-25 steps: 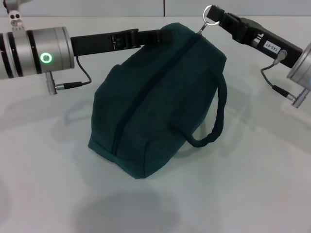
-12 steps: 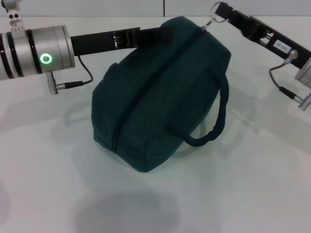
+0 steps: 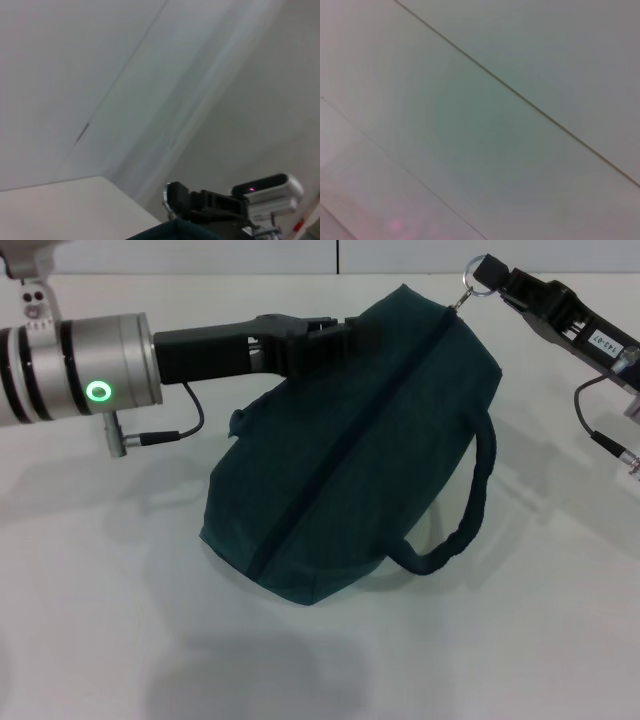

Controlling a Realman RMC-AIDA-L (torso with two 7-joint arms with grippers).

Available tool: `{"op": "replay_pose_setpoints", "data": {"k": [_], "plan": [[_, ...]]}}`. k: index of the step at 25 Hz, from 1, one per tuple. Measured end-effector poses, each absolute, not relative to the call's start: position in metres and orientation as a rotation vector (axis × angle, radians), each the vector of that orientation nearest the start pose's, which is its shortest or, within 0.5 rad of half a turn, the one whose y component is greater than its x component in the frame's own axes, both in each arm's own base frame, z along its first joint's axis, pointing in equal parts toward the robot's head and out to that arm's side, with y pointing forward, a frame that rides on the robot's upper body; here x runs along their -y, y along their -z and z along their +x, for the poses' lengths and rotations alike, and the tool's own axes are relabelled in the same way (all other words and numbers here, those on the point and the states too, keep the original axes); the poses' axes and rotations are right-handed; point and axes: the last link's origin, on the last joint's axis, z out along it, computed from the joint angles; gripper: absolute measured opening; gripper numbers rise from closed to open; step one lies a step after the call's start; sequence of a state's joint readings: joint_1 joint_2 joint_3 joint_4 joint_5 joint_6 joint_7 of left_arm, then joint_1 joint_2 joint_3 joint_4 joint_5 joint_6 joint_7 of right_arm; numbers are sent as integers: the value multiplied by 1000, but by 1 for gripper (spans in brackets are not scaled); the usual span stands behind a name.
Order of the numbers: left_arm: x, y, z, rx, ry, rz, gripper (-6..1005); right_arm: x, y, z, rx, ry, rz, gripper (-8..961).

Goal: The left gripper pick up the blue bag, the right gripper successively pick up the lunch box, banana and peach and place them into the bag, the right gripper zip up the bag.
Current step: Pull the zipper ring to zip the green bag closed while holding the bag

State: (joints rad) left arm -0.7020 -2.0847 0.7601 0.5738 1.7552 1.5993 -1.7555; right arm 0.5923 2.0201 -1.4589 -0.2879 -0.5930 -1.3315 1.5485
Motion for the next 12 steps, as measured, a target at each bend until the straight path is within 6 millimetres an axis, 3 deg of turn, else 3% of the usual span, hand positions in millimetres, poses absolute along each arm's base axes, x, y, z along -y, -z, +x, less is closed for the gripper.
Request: {"op": "replay_pose_setpoints", "data": {"k": [5,12], "plan": [[-356,-1,-178,863,1226,-2732,130,-373,11,219,-1281,-1545,-2076,62],[-353,-5,-182,851,1275,-2702,130,-375,14,224,-1318,-1510,-2055,73]]}}
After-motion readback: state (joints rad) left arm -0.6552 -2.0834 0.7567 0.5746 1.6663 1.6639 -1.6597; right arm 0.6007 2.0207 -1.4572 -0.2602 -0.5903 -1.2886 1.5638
